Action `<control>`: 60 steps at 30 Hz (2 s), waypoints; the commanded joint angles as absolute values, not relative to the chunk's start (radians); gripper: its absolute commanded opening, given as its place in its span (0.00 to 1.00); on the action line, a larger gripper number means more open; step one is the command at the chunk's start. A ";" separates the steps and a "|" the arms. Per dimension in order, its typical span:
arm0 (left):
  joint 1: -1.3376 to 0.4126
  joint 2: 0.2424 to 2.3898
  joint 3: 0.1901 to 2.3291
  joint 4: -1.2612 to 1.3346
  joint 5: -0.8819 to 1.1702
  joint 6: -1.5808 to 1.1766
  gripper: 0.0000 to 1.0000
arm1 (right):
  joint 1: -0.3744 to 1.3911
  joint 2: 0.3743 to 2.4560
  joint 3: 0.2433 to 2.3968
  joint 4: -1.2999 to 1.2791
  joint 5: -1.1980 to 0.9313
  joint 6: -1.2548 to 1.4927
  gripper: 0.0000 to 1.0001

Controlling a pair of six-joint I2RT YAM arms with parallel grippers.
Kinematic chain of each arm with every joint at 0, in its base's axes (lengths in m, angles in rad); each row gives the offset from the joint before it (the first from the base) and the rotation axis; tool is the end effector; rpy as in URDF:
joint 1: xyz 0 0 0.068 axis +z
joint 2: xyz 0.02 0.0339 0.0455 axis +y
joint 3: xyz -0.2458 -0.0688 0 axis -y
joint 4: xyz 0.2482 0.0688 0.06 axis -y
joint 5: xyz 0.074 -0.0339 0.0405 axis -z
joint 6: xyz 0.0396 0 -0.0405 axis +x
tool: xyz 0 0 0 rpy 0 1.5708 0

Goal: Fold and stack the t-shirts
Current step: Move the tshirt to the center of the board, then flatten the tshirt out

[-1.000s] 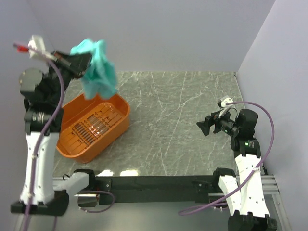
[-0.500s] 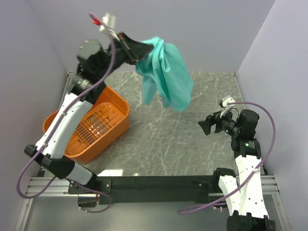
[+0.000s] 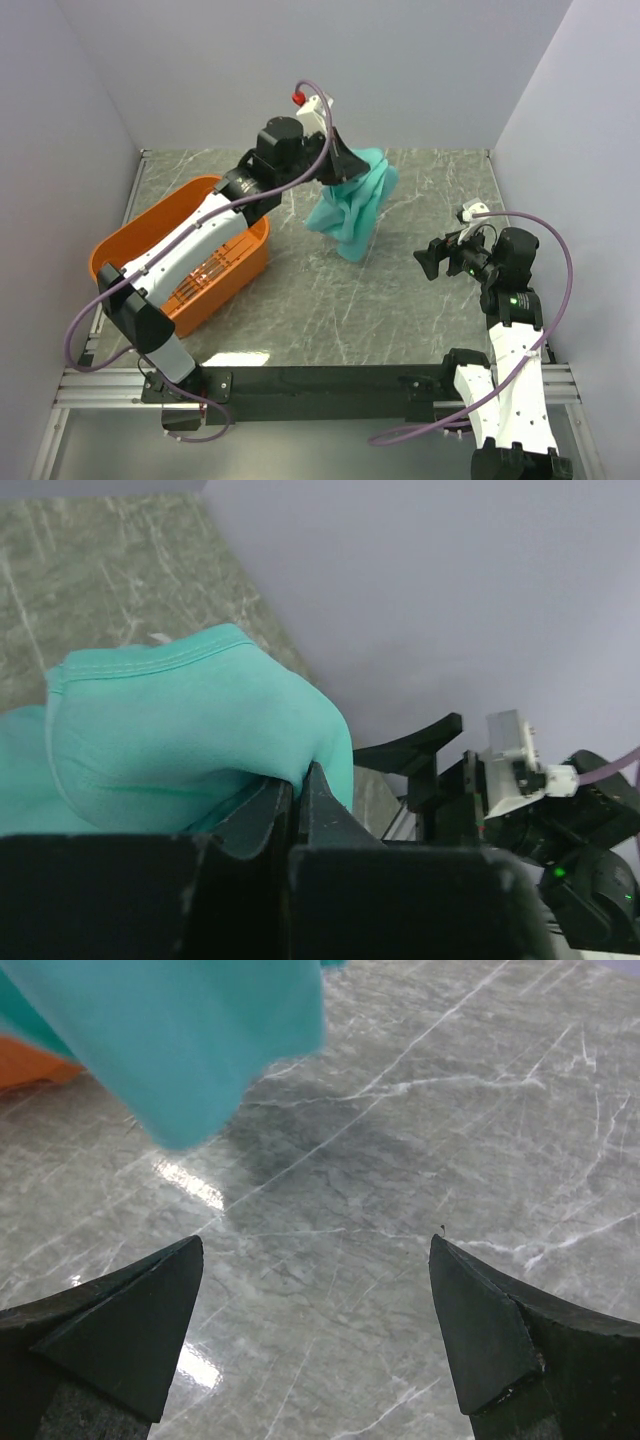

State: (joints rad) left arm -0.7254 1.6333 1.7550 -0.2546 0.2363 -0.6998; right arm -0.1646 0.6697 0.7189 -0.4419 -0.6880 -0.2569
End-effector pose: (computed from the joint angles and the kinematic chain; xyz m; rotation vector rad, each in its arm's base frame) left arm 0.2826 -0.2630 0.4336 0.2169 1.8560 -1.2305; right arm 0.1707 -0.0029 0.2982 -0.5241 1.8150 0.3868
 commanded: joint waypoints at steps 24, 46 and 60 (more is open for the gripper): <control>-0.744 1.050 1.149 -0.764 -0.273 -0.026 0.87 | -0.181 0.667 0.742 -0.422 -0.703 -0.278 1.00; -0.532 1.103 0.939 -0.776 -0.205 0.264 0.43 | -0.183 0.672 0.739 -0.425 -0.710 -0.279 1.00; -0.326 1.235 1.070 -0.474 -0.201 0.390 0.00 | -0.184 0.666 0.739 -0.426 -0.721 -0.278 1.00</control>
